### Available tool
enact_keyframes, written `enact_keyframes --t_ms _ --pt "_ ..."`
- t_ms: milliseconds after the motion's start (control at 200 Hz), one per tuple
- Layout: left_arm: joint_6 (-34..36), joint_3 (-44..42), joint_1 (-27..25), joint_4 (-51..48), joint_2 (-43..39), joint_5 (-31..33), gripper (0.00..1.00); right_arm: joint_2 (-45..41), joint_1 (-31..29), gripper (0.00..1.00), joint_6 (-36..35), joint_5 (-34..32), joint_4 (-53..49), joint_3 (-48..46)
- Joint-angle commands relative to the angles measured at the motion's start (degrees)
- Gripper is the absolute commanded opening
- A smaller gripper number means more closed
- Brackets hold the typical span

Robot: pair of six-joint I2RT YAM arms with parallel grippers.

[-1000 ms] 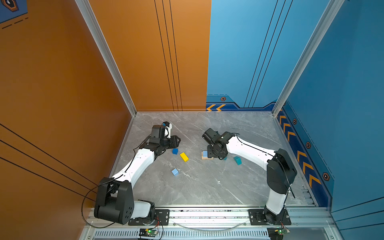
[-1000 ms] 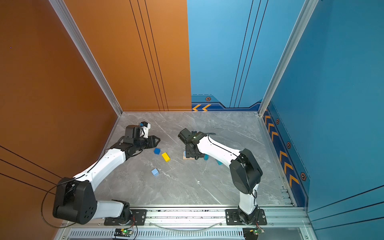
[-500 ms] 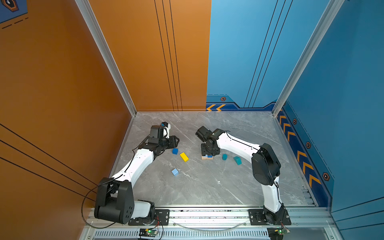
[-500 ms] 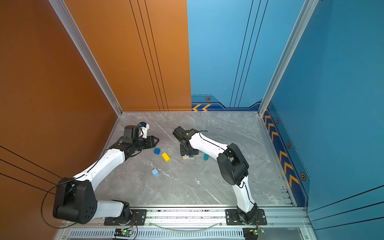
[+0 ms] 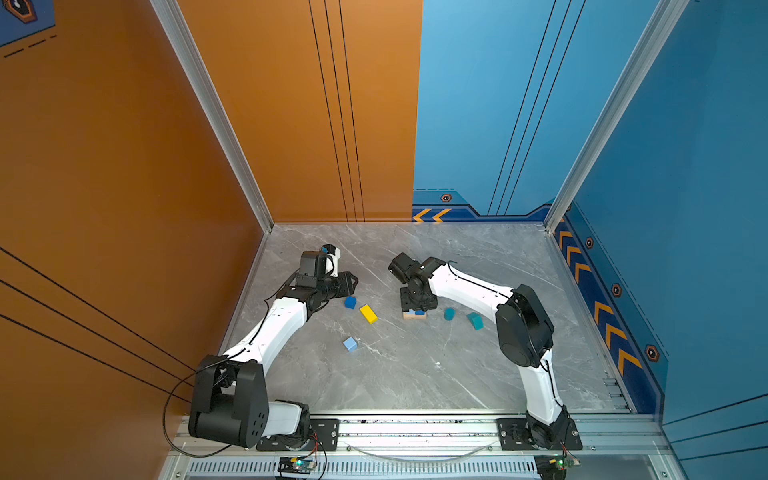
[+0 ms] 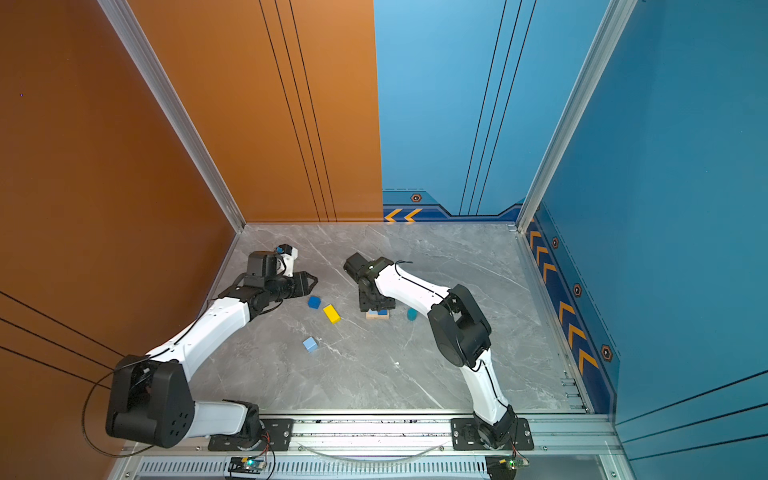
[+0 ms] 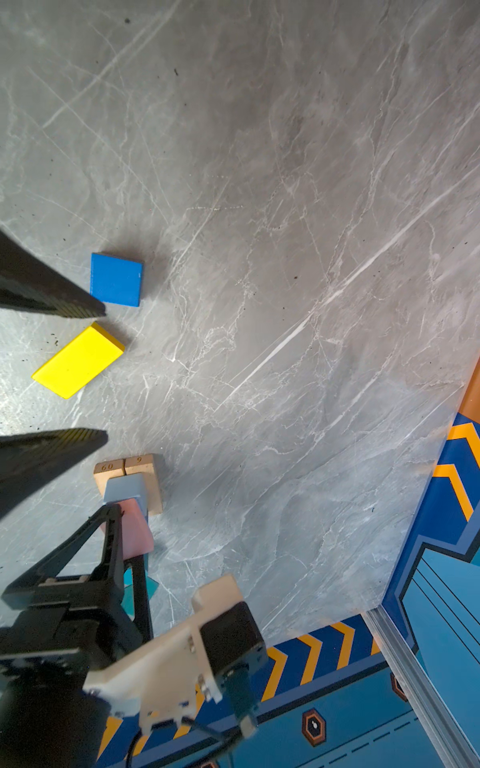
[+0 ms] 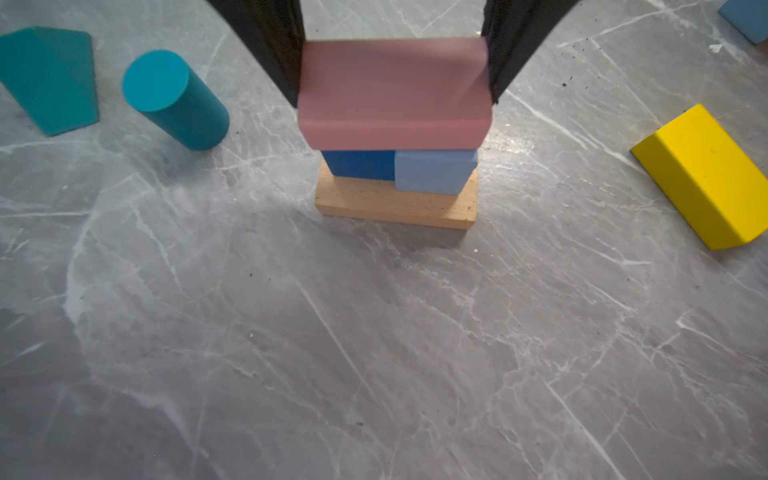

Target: Build the wood block tower

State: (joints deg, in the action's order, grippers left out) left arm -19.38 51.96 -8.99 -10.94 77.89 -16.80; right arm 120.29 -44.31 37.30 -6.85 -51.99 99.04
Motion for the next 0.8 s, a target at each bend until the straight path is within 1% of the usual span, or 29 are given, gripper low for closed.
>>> enact_keyframes --t_ms 0,791 --pt "0.13 -0.83 0.60 -0.42 -0.98 -1.39 0.46 0.27 -0.20 0.51 0.48 -1.62 -1.81 0.67" --pt "0.04 -1.21 1.01 -0.48 -1.09 -1.70 0.46 0.34 -1.21 0.56 3.54 -2.21 -1.84 -0.07"
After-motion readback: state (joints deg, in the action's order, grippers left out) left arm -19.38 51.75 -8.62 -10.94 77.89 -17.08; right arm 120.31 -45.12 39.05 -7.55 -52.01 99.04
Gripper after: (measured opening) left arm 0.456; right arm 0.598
